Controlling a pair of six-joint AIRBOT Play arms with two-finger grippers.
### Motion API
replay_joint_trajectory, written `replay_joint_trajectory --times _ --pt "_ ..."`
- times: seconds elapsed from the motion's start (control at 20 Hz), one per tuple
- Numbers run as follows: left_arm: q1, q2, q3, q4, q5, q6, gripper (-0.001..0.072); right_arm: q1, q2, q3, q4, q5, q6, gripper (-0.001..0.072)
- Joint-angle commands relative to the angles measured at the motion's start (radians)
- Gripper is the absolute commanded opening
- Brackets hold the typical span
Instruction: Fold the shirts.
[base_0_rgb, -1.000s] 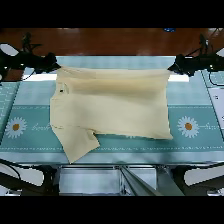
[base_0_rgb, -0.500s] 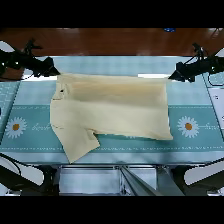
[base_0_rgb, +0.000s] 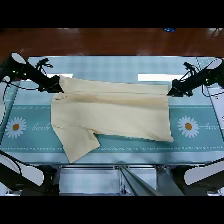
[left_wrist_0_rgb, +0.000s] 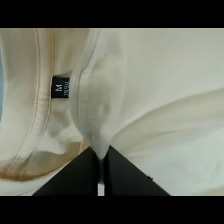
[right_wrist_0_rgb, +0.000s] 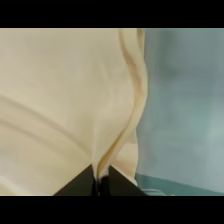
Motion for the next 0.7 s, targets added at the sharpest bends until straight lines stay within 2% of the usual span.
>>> replay_joint_trajectory --times 0.0,0.05,0.1,0.25,0.35,0.5,0.65 --pt "0.008 -0.003 0.006 0.007 -0.071 -0.019 0.0242 -0.001 0.001 -0.012 -0.003 0.045 0.024 0.0418" --pt "0.016 -0.002 0.022 0.008 -0.104 -0.040 0.0484 -0.008 0.001 0.000 -0.009 0.077 0.023 0.0410" --pt "0.031 0.001 0.048 0.007 -0.146 -0.066 0.0506 -0.021 0.008 0.013 -0.010 0.110 0.023 0.0410" --pt "0.086 0.071 0.073 0.007 -0.221 -0.083 0.0506 -0.087 0.097 0.005 -0.045 0.119 0.045 0.0410" --pt "0.118 0.165 0.002 0.008 -0.212 -0.047 0.0506 -0.135 0.209 -0.087 -0.060 0.046 0.051 0.0410" --pt "0.188 0.362 -0.317 0.008 -0.139 -0.001 0.0506 -0.182 0.434 -0.425 -0.021 -0.160 0.016 0.0409" --pt "0.330 0.524 -0.648 -0.004 -0.055 0.027 0.0506 -0.182 0.664 -0.765 0.156 -0.274 -0.099 0.0410"
